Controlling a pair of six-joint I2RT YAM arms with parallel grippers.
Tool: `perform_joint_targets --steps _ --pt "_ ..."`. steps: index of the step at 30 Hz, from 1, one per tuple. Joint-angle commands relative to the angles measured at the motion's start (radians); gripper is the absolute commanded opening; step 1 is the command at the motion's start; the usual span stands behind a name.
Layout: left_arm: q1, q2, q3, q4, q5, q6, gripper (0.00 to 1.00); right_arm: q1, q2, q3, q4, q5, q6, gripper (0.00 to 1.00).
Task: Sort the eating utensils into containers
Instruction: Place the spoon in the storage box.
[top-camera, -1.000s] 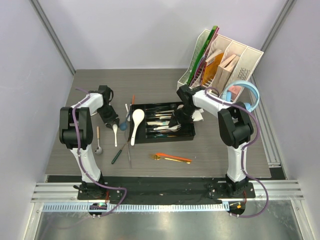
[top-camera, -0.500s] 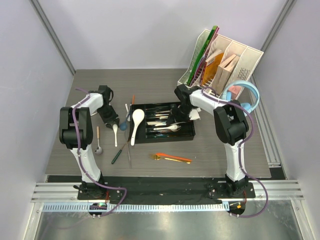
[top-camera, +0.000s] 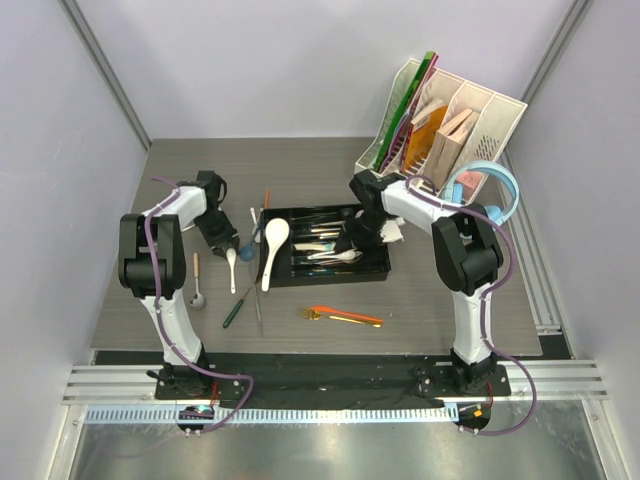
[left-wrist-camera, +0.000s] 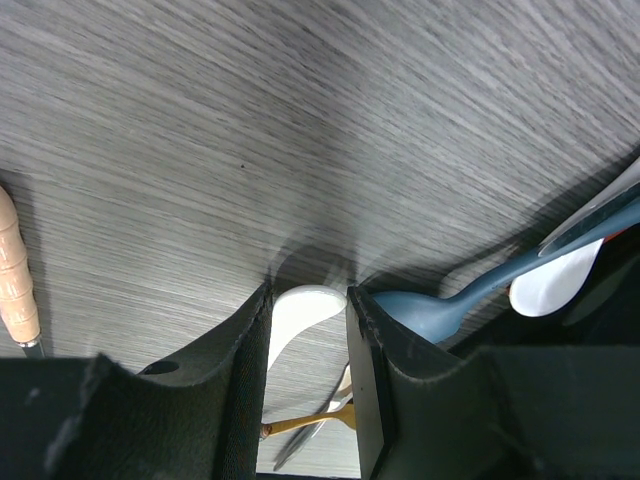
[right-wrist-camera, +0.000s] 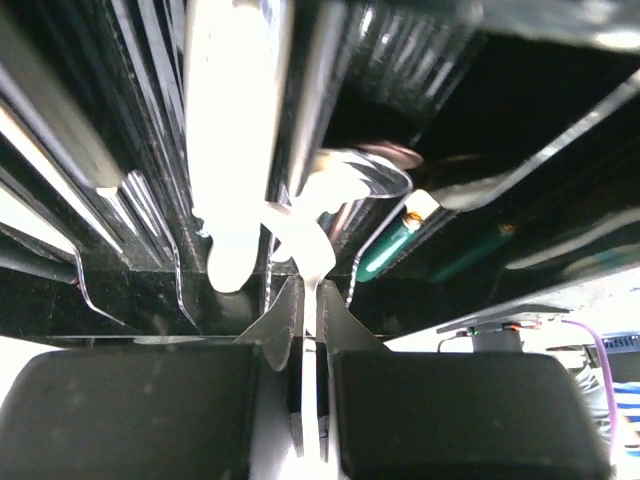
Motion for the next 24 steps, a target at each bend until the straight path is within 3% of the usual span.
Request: perform_joint_targets --steps 1,17,18,20,24 --pt "0.005 -0.017 -0.021 0.040 0.026 -0.012 0.36 0.009 -0.065 0.011 -0.057 0.041 0.007 0.01" --pt "0.005 -0.020 -0.029 0.041 0.028 -0.012 0.36 0.023 -0.005 0.016 -0.011 0.018 -0.004 0.01" --pt "0.005 -0.020 -0.025 0.040 0.028 -0.012 0.36 0.023 0.004 0.036 -0.008 0.018 -0.027 0.13" --pt "0.005 -0.016 -0.018 0.035 0.026 -0.010 0.36 0.018 0.033 0.059 -0.011 -0.002 -0.051 0.24" --pt "0.005 -0.019 -0.021 0.037 0.025 -0.010 0.36 0.018 0.023 0.059 -0.010 -0.001 -0.030 0.30"
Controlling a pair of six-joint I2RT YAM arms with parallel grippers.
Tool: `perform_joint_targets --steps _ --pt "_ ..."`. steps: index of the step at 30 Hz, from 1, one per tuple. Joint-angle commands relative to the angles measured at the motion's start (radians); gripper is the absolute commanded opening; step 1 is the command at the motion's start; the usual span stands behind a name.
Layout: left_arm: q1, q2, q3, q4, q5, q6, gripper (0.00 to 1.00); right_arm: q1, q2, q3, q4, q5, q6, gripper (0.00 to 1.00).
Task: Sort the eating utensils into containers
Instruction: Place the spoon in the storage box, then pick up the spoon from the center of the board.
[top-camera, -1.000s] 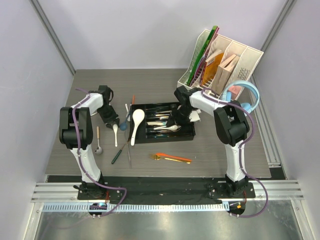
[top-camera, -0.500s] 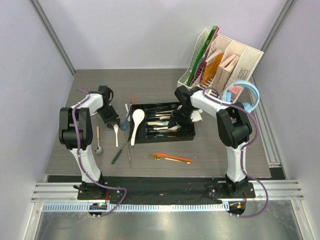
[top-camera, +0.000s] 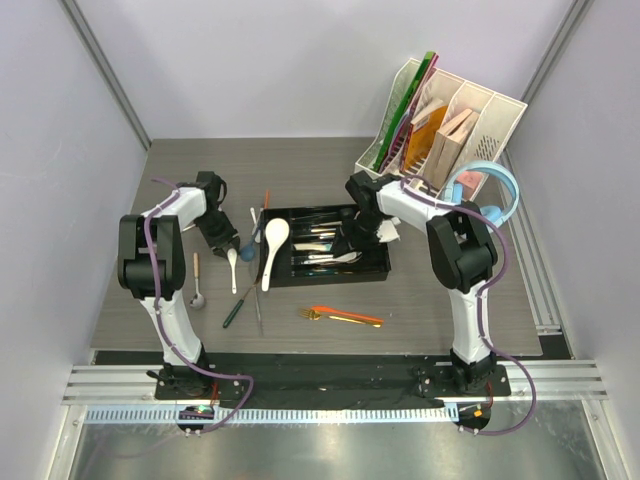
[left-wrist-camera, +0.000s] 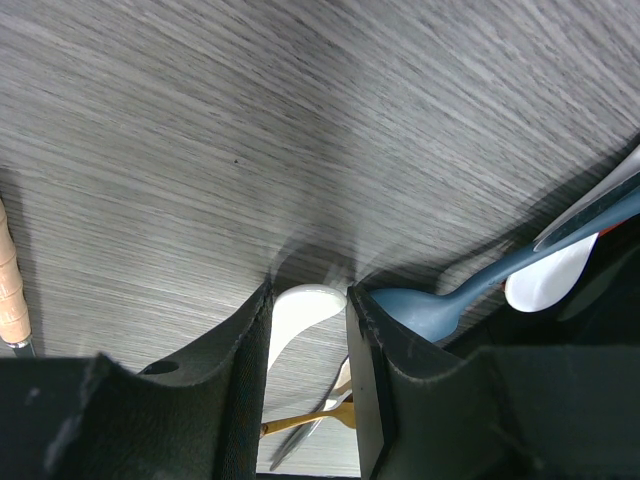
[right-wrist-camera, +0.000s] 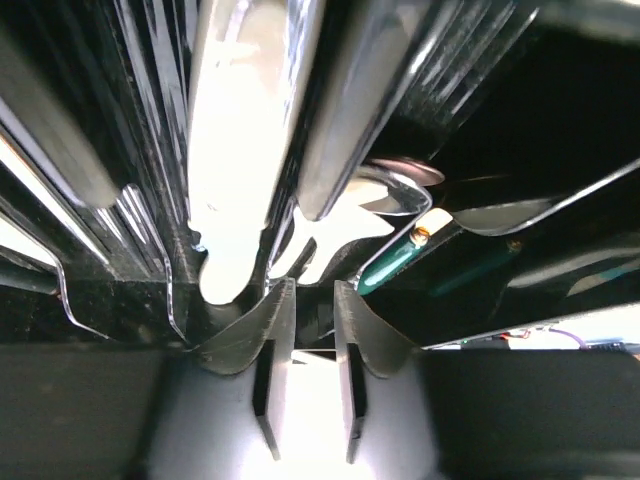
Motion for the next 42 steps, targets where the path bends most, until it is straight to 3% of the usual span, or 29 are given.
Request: perform_joint_targets --steps 1,4,10,17,23,29,36,42 --pt "0.005 -0.010 -0.009 0.025 0.010 -0.007 0.36 0.003 -0.007 0.034 -0.004 -0.005 -0.001 0.31" --pt "0.005 -0.004 -0.003 0.023 0.014 -0.007 0.36 0.002 0.001 0.054 -0.001 -0.013 -0.030 0.37" --pt "0.005 -0.005 0.000 0.017 0.012 -0.004 0.36 -0.020 -0.005 0.169 -0.013 -0.010 -0.133 0.37" --pt "0.005 0.002 0.008 0.011 0.012 -0.002 0.36 -0.030 0.005 0.343 -0.070 -0.116 -0.289 0.38" --pt "0.005 -0.025 0.028 -0.023 -0.023 0.010 0.37 -0.032 0.140 0.594 -0.234 -0.176 -0.579 0.41" --pt "0.006 -0.132 0.034 -0.029 -0.046 0.001 0.41 -0.067 0.072 0.461 -0.121 -0.263 -0.693 0.42" --pt "0.005 -0.100 0.071 -0.083 -0.071 -0.015 0.39 -0.135 0.003 0.385 -0.122 -0.274 -0.771 0.43" --pt "0.002 -0.139 0.011 -0.089 -0.080 -0.002 0.39 -0.190 -0.039 0.301 -0.121 -0.286 -0.825 0.43"
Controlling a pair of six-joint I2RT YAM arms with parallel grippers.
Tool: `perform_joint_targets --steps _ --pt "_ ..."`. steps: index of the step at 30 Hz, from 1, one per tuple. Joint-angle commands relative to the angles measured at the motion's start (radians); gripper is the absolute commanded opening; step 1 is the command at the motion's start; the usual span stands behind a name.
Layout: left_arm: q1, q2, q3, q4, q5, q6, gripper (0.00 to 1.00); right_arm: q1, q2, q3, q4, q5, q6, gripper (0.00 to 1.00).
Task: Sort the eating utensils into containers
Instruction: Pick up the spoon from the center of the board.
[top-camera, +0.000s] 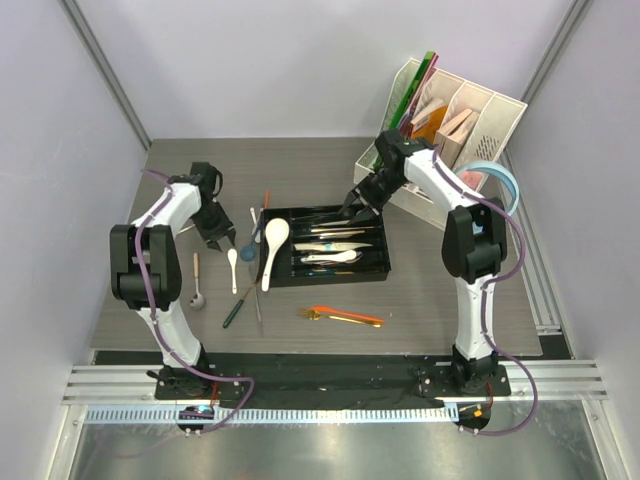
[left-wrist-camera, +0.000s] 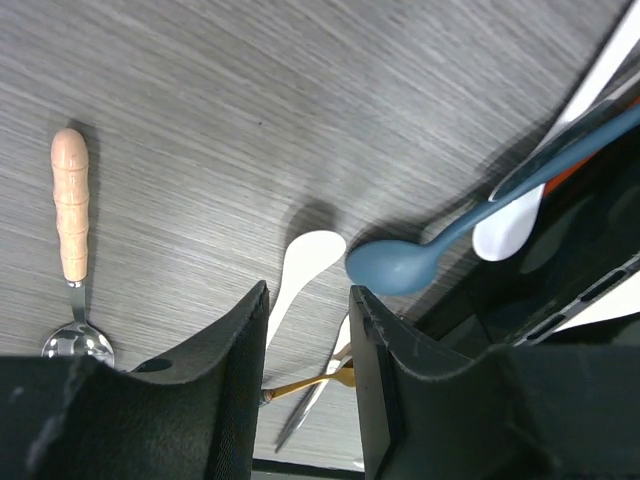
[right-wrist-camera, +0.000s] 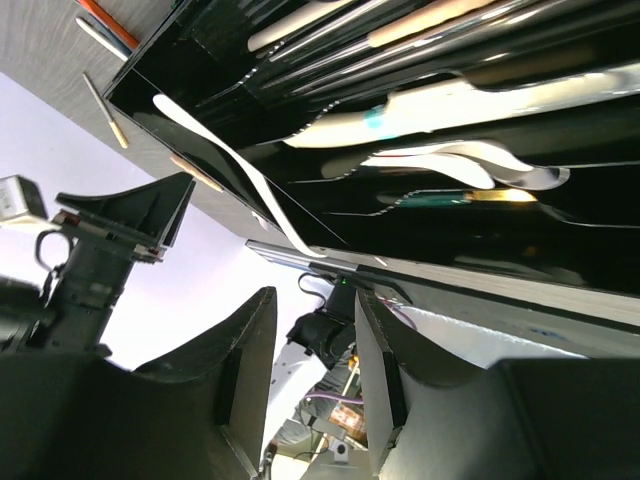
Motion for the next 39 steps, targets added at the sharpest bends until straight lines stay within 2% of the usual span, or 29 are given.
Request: perform_joint_targets --steps 1,15,29,32,34,35,39 --pt "0.002 -0.046 -0.042 -0.025 -0.021 0.001 0.39 -0.033 -0.097 -0.050 0.004 -0.043 -0.075 0.43" --pt "-0.026 0.017 -0.102 -0.017 -0.002 0.053 0.39 -0.088 -0.107 -0.171 0.011 -0.055 -0.157 0.42" --pt "-0.043 0.106 -0.134 -0.001 0.047 0.064 0.38 -0.113 -0.112 -0.206 0.025 -0.048 -0.161 0.42" --pt "-0.044 0.127 -0.134 -0.009 0.070 0.069 0.26 -0.119 -0.112 -0.214 0.030 -0.046 -0.161 0.42" --pt "-0.044 0.143 -0.140 -0.011 0.085 0.075 0.06 -0.122 -0.113 -0.219 0.033 -0.046 -0.163 0.41" --pt "-0.044 0.149 -0.145 -0.011 0.105 0.076 0.00 -0.122 -0.113 -0.220 0.034 -0.046 -0.161 0.41" --pt "-0.044 0.152 -0.140 -0.037 0.128 0.087 0.00 -0.128 -0.113 -0.231 0.045 -0.051 -0.163 0.41"
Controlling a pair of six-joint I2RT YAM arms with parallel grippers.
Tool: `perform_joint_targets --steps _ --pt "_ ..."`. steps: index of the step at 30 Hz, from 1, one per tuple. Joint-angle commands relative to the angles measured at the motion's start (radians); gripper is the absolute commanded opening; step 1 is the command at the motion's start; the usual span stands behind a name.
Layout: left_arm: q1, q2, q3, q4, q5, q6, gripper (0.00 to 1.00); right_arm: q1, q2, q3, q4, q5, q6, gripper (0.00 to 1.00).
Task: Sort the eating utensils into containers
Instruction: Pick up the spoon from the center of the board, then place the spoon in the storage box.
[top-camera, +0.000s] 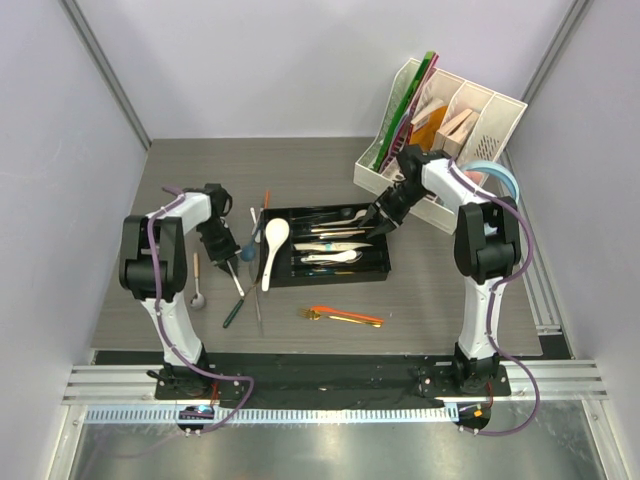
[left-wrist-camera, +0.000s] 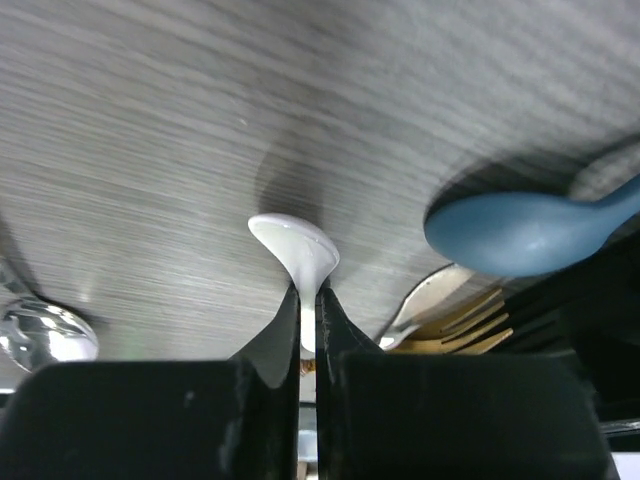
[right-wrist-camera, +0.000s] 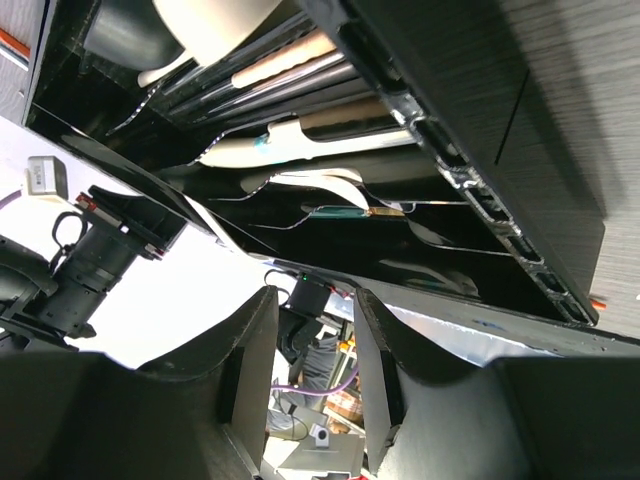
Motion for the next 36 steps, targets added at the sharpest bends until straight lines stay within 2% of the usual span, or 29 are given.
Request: perform_joint_targets --steps 1,4,8,11,15,22,27,33,36 --pt "-0.008 0.059 -0.029 0.031 0.039 0.024 0.00 -0.011 -0.057 -0.014 0.019 -0.026 -0.015 0.41" --pt "-0.010 -0.015 0.008 -0.009 -0.026 0.026 0.00 -0.023 -0.061 -0.032 0.021 -0.023 -0.022 0.41" --pt "-0.019 -0.127 0.129 -0.104 -0.160 0.065 0.00 -0.039 -0.070 -0.067 0.021 -0.012 -0.035 0.41" --pt "-0.042 -0.142 0.244 -0.153 -0.255 0.133 0.00 -0.050 -0.070 -0.089 0.021 -0.007 -0.039 0.41" --pt "-0.092 -0.142 0.350 -0.195 -0.269 0.183 0.00 -0.059 -0.069 -0.101 0.021 0.008 -0.039 0.41" --pt "-0.322 -0.080 0.479 -0.222 -0.378 0.314 0.00 -0.086 -0.069 -0.089 0.016 0.005 -0.044 0.41" --pt "-0.514 -0.027 0.510 -0.225 -0.509 0.418 0.00 -0.131 -0.075 -0.086 0.013 0.004 -0.052 0.41" --pt "-0.614 0.017 0.526 -0.160 -0.540 0.499 0.00 -0.201 -0.110 -0.115 -0.001 0.000 -0.061 0.40" --pt "-0.668 0.063 0.587 -0.127 -0.582 0.556 0.00 -0.212 -0.144 -0.126 -0.001 -0.021 -0.052 0.40"
